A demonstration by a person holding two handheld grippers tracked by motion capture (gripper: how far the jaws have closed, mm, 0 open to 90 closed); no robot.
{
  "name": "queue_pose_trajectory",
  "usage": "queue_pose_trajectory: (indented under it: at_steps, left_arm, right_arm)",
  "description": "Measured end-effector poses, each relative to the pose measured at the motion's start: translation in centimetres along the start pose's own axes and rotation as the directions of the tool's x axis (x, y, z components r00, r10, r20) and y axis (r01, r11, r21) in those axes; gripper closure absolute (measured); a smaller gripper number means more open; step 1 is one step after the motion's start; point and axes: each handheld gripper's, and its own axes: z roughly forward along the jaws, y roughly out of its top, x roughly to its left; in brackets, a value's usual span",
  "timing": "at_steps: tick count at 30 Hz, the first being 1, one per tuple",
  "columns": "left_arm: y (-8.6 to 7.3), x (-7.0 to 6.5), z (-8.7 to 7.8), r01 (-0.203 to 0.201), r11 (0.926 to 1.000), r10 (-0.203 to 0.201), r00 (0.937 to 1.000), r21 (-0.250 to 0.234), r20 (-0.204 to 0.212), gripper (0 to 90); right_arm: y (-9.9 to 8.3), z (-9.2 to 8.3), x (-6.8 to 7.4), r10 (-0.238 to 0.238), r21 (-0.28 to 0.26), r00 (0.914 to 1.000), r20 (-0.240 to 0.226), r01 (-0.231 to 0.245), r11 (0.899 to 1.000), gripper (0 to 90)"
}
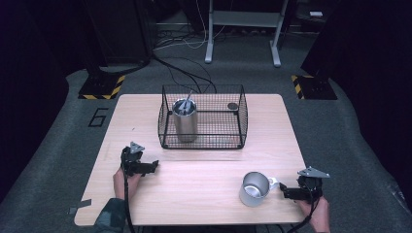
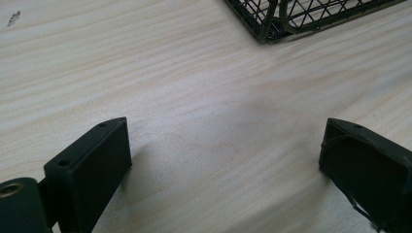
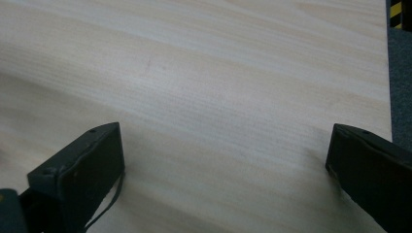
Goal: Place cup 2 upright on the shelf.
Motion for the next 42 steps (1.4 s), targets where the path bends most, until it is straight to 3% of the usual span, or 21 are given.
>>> queue_pose_trajectory:
  at_steps: [3, 4, 5, 6, 11, 14, 19, 22, 24, 32, 34, 37, 38, 40, 41, 42]
  left_arm:
    - [0.0, 0.0, 0.0, -0.004, 1.0000, 0.004, 1.0000, 0.003, -0.001, 4.6]
    - [0.0, 0.0, 0.0, -0.006, 1.0000, 0.006, 1.0000, 0.001, 0.000, 4.6]
    - [0.0, 0.0, 0.0, -0.006, 1.0000, 0.006, 1.0000, 0.001, 0.001, 4.7]
    - [0.0, 0.0, 0.0, -0.007, 1.0000, 0.007, 1.0000, 0.002, 0.001, 4.7]
    - [0.0, -0.1, 0.0, -0.001, 1.0000, 0.001, 1.0000, 0.001, 0.002, 4.7]
    - [0.0, -0.1, 0.0, -0.002, 1.0000, 0.002, 1.0000, 0.002, 0.002, 4.7]
    - [0.1, -0.1, 0.0, -0.003, 1.0000, 0.003, 1.0000, 0.007, 0.006, 5.0]
    - [0.1, -0.1, 0.0, -0.005, 1.0000, 0.005, 1.0000, 0.009, 0.006, 5.0]
    - [0.1, -0.1, 0.0, -0.005, 0.9999, 0.005, 1.0000, 0.009, 0.007, 5.0]
    - [0.1, 0.0, -0.1, -0.024, 0.9996, 0.024, 0.9997, 0.017, 0.011, 5.1]
    - [0.1, 0.0, -0.1, -0.030, 0.9992, 0.029, 0.9994, 0.028, 0.019, 5.1]
    - [0.1, 0.0, -0.1, -0.028, 0.9992, 0.028, 0.9994, 0.027, 0.019, 5.1]
    - [0.1, 0.0, -0.1, -0.029, 0.9992, 0.028, 0.9994, 0.027, 0.020, 5.1]
    - [0.1, 0.0, -0.1, -0.029, 0.9992, 0.029, 0.9994, 0.027, 0.020, 5.3]
    - [0.2, 0.0, -0.2, -0.040, 0.9988, 0.040, 0.9990, 0.029, 0.022, 5.8]
    - [0.2, 0.0, -0.2, -0.040, 0.9988, 0.040, 0.9990, 0.029, 0.022, 5.8]
  right_arm:
    - [0.2, 0.1, -0.1, -0.006, 0.014, 1.0000, -0.003, 0.006, 1.000, 0.0]
    - [0.4, 0.2, 0.0, 0.015, 0.015, 0.9999, -0.005, -0.015, 1.000, 0.0]
    - [0.5, 0.2, -0.2, -0.006, 0.018, 0.9999, -0.012, 0.006, 1.000, 0.0]
    - [0.7, 0.1, -0.2, 0.023, 0.012, 0.9995, -0.021, -0.023, 1.000, 0.0]
    - [2.3, -1.9, -0.7, 0.049, -0.079, 0.9975, -0.051, -0.053, 0.995, 0.0]
    - [2.8, -2.7, -0.7, 0.051, -0.099, 0.9971, -0.056, -0.056, 0.994, 0.0]
    - [4.0, -4.8, -0.2, 0.047, -0.171, 0.9939, -0.100, -0.063, 0.983, 0.0]
    - [4.6, -5.8, 0.7, 0.033, -0.196, 0.9907, -0.132, -0.059, 0.979, 0.0]
    - [5.2, -6.8, 2.1, -0.007, -0.216, 0.9884, -0.152, -0.026, 0.976, 0.0]
    - [6.0, -8.1, 4.9, -0.075, -0.254, 0.9746, -0.211, 0.019, 0.967, 0.0]
    - [6.2, -8.5, 5.8, -0.098, -0.257, 0.9653, -0.242, 0.034, 0.966, 0.0]
    - [6.3, -8.8, 6.6, -0.120, -0.263, 0.9611, -0.249, 0.052, 0.963, 0.0]
    - [6.4, -8.9, 7.4, -0.142, -0.262, 0.9530, -0.268, 0.070, 0.963, 0.0]
    - [6.4, -8.9, 7.9, -0.154, -0.263, 0.9497, -0.272, 0.081, 0.961, 0.0]
    - [6.4, -8.6, 8.8, -0.180, -0.254, 0.9414, -0.285, 0.107, 0.961, 0.0]
    - [6.4, -8.6, 8.8, -0.180, -0.254, 0.9414, -0.285, 0.107, 0.961, 0.0]
